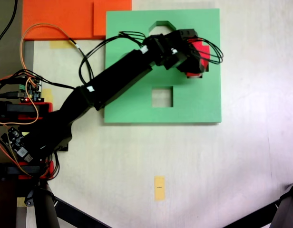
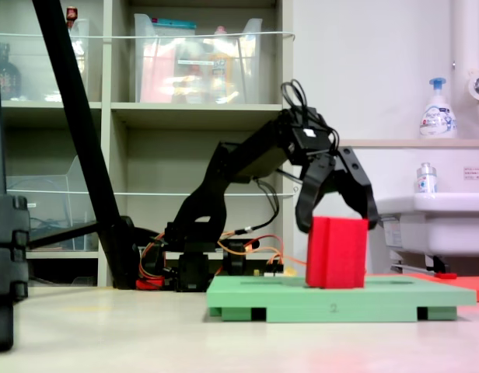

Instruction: Put the cross columnar block into the corresponding hole

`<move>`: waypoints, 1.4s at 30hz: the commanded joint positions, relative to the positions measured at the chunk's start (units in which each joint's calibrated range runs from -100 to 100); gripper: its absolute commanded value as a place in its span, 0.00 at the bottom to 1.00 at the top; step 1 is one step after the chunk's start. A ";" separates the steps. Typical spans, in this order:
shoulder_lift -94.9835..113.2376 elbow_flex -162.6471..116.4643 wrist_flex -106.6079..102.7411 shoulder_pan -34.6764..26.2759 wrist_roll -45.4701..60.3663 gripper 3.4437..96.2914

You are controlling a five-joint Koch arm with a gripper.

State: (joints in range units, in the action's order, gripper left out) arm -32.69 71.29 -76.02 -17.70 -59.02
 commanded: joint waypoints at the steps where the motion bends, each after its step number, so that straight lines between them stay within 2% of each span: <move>1: -0.27 0.89 0.67 0.15 2.20 0.40; 22: 0.29 0.89 0.47 1.27 3.47 0.41; 42: 9.23 0.89 -0.39 1.37 3.42 0.42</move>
State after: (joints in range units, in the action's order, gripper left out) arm -29.00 70.70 -76.70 -16.68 -56.00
